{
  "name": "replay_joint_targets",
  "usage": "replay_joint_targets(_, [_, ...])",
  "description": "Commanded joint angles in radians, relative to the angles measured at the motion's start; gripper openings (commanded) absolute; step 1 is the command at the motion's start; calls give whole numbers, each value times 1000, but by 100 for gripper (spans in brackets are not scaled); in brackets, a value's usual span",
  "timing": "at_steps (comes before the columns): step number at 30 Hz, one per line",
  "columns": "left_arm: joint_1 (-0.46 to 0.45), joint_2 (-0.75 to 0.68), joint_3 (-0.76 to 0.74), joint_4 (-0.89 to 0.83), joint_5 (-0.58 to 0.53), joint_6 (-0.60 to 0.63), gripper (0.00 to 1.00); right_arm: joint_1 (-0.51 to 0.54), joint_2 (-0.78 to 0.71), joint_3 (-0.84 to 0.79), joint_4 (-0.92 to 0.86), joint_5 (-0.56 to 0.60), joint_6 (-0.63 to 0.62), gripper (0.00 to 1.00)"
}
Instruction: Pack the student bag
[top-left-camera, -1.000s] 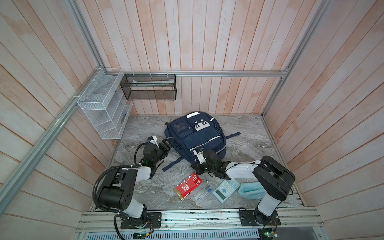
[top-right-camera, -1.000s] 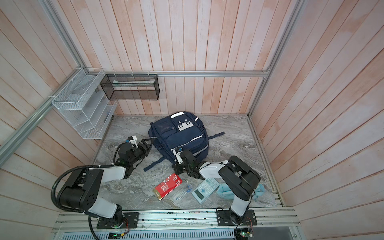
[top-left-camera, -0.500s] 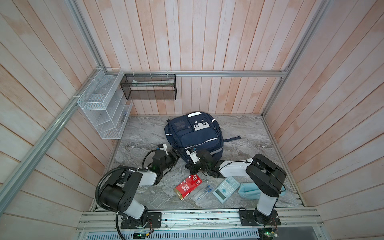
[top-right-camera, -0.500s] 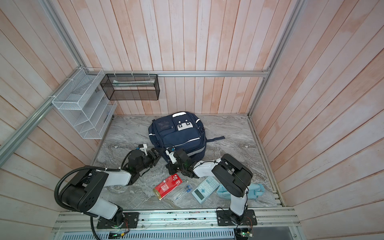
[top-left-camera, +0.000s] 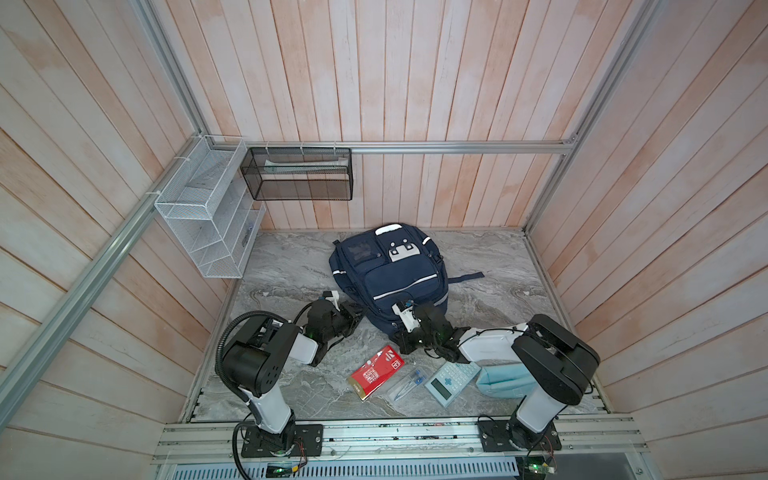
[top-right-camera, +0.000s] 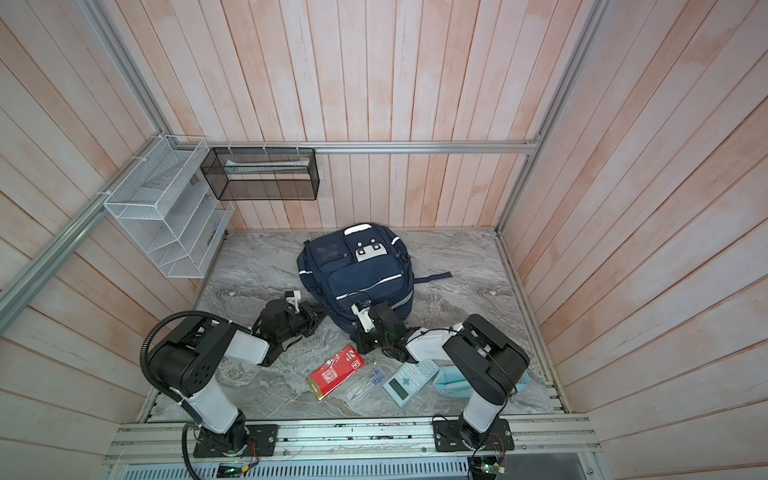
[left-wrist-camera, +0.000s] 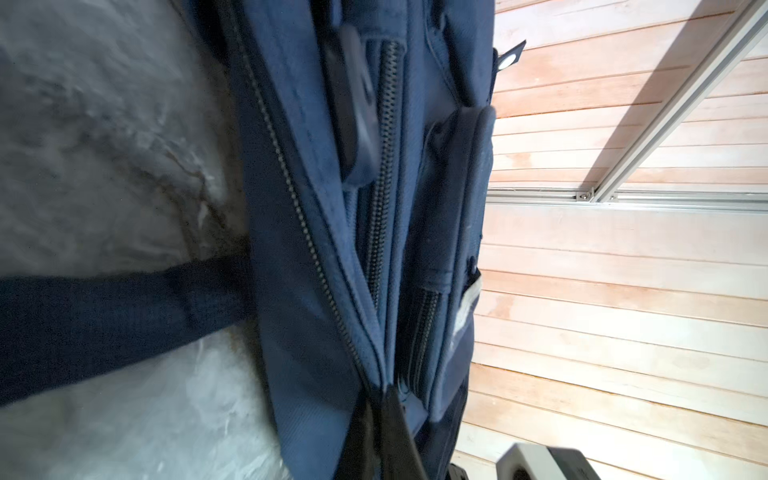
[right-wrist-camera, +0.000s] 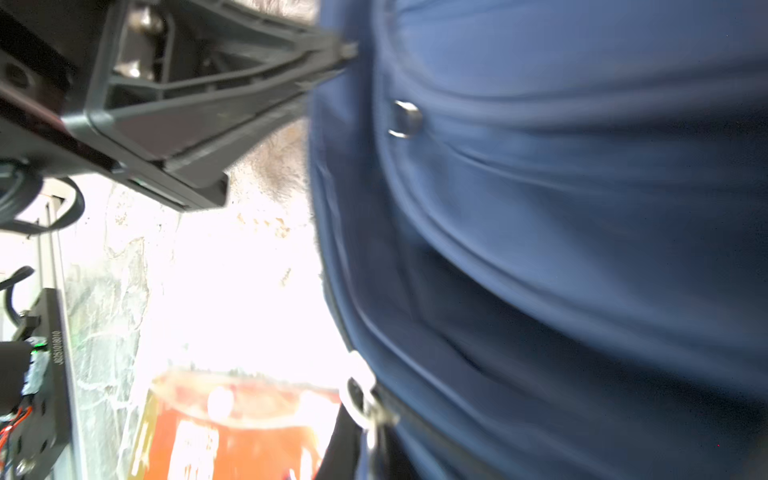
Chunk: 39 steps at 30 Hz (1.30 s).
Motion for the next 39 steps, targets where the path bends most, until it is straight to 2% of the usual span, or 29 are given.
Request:
replay_joint_targets(1, [75, -46, -11, -1, -25, 43, 0, -69, -46, -78, -68, 11, -13, 0])
replay_joint_targets(5, [130, -75, -29, -13, 2, 56, 0, -206, -81, -128, -108, 35, -9, 0])
replay_joint_targets(7, [148, -84, -21, -40, 8, 72, 0, -240, -91, -124, -130, 46, -26, 0])
replay_joint_targets(10, [159, -83, -1, -53, 14, 85, 0, -246, -95, -92, -166, 82, -31, 0])
replay_joint_targets(12, [181, -83, 9, -54, 15, 83, 0, -265, -83, -87, -182, 125, 15, 0])
replay_joint_targets(15, [224, -72, 39, -59, 41, 85, 0, -307, -48, -81, -180, 89, 48, 0])
replay_joint_targets(18, [235, -82, 52, -37, 88, 94, 0, -232, -56, -63, -165, 79, 32, 0])
replay_joint_targets(19, [218, -104, 53, -60, 83, 107, 6, -192, -53, -48, -158, 67, 31, 0])
replay_joint_targets(20, [192, -133, 52, -103, 70, 126, 19, -155, -48, -29, -154, 47, 30, 0])
replay_joint_targets(22, [126, -202, 34, -194, 14, 153, 52, -89, -37, 4, -140, 31, 57, 0])
replay_joint_targets(23, [92, -244, 12, -230, -16, 155, 66, -56, -31, 22, -123, 26, 72, 0])
replay_joint_targets(24, [67, -284, -17, -255, -42, 141, 74, -25, -24, 44, -114, 23, 84, 0])
replay_joint_targets(27, [33, -390, -141, -252, -92, 74, 75, 37, 17, 111, -106, 30, 105, 0])
replay_joint_targets(30, [-33, -447, -174, -313, -121, 53, 78, 63, 57, 141, -55, 15, 126, 0])
replay_joint_targets(33, [-81, -437, -155, -327, -128, 56, 80, 93, 89, 173, -40, -3, 113, 0])
replay_joint_targets(36, [-78, -409, -151, -272, -160, 43, 85, 128, 101, 201, -51, -20, 63, 0])
replay_joint_targets(39, [-79, -339, -73, -277, -157, 82, 88, 145, 106, 209, -69, -29, 31, 0])
